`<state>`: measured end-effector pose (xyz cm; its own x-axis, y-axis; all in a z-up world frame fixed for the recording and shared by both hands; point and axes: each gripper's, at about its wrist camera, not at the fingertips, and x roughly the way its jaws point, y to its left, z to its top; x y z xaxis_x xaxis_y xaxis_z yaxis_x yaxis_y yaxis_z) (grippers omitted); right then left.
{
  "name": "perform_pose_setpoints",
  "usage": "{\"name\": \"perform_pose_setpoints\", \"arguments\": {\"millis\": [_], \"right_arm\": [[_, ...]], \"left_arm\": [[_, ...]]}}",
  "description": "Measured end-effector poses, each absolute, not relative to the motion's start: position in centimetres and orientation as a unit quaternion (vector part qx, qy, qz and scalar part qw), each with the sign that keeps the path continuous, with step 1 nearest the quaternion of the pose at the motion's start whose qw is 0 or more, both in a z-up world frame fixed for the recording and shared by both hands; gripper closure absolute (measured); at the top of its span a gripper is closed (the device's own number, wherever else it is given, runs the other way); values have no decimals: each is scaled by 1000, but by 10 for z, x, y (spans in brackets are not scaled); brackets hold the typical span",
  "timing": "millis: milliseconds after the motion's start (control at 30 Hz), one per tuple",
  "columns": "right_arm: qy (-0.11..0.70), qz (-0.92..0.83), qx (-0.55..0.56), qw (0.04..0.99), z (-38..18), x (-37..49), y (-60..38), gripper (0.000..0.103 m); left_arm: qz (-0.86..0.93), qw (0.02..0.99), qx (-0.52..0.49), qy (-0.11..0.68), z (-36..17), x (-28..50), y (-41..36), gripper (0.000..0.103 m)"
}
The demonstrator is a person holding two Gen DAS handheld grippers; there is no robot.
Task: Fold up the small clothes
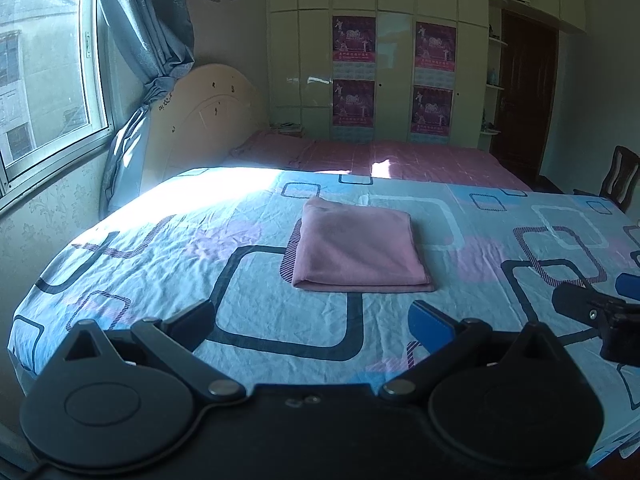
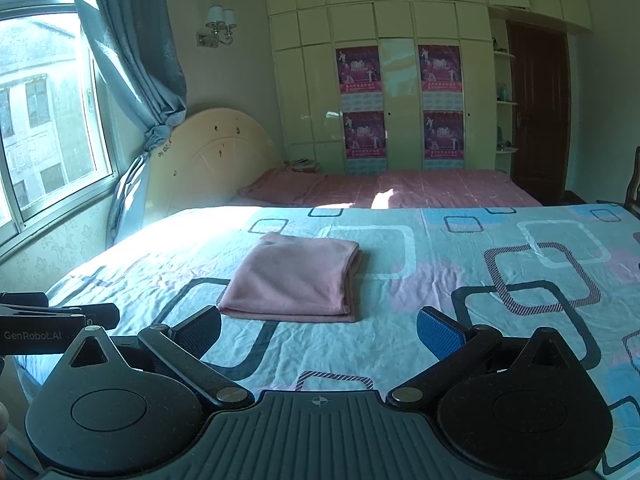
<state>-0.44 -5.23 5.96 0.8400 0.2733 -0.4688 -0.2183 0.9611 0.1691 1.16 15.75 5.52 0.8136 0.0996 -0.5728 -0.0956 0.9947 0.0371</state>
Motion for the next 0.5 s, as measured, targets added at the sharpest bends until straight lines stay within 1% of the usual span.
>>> {"name": "perform_pose_setpoints", "arguments": {"millis": [233,367,433,500], "right_arm": [[259,125,55,956,56,4,-52,0],[265,120,57,955,53,11,-55,0],[270,115,57,954,48,16,-57,0],[278,108,57,953,42,22,-60,0]], "left_arm": [[39,951,-5,307,52,22,160,1],[25,955,-8,294,48,31,159,5],[26,952,-6,306,43,41,158,4],[30,948,-9,317,37,53,159,0]]}}
